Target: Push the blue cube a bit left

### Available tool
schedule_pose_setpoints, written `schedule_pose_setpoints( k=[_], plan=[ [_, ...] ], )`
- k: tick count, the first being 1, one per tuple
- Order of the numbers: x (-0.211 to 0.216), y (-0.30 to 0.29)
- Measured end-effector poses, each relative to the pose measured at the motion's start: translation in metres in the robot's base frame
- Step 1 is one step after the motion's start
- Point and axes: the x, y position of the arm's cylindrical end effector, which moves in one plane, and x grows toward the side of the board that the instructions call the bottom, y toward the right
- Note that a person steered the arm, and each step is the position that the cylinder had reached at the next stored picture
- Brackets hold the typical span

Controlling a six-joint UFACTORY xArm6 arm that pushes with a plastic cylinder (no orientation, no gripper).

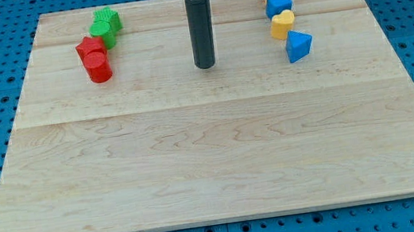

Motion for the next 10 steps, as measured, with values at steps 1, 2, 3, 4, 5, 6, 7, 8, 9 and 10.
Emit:
schedule_pose_setpoints(
  k=[1, 2, 3, 4, 5, 6, 7, 8, 9, 10],
  plan=[
    [0.038, 0.039],
    [0.100, 0.056],
    [0.092, 0.154],
    [0.019, 0.247],
    [-0.055, 0.250],
    [-0.084, 0.245],
    [-0.093, 0.211],
    [-0.096, 0.156],
    [-0.097, 0.118],
    [-0.104, 0.155]
  ],
)
